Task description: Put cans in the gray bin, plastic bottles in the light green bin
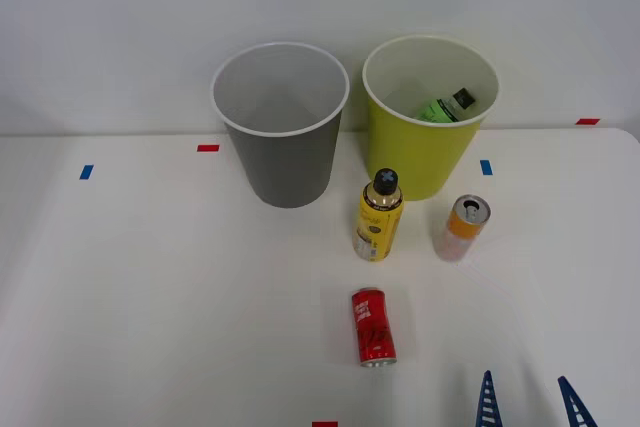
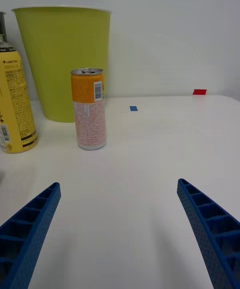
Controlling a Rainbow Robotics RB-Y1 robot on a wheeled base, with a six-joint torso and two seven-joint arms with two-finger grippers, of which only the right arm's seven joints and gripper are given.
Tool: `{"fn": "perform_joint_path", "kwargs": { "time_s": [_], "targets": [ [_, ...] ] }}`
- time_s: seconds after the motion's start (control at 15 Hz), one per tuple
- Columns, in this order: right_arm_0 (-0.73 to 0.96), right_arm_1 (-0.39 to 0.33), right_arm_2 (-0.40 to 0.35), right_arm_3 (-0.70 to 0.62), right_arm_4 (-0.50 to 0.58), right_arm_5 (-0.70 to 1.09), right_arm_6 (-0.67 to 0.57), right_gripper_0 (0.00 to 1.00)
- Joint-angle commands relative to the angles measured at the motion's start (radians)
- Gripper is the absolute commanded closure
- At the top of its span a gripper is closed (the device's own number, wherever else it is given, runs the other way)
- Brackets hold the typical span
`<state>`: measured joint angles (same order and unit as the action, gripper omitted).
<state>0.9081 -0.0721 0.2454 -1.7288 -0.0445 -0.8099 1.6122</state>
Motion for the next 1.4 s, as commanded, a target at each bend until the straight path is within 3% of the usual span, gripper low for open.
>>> {"fn": "perform_joint_path", "kwargs": {
  "time_s": [0.07, 0.53, 0.87, 1.07, 1.4],
  "targets": [
    [0.0, 0.0, 0.0, 0.0, 0.0, 0.0, 0.0, 0.19],
    [-0.011, -0.005, 0.003, 0.034, -0.002, 0.015, 0.0, 0.2],
    [-0.009, -0.044, 0.046, 0.038, -0.029, -0.107, 0.008, 0.19],
    [-0.041, -0.055, 0.048, 0.029, -0.04, -0.114, 0.017, 0.0],
    [-0.137, -0.074, 0.057, 0.028, -0.109, -0.041, 0.032, 0.0]
  ]
}}
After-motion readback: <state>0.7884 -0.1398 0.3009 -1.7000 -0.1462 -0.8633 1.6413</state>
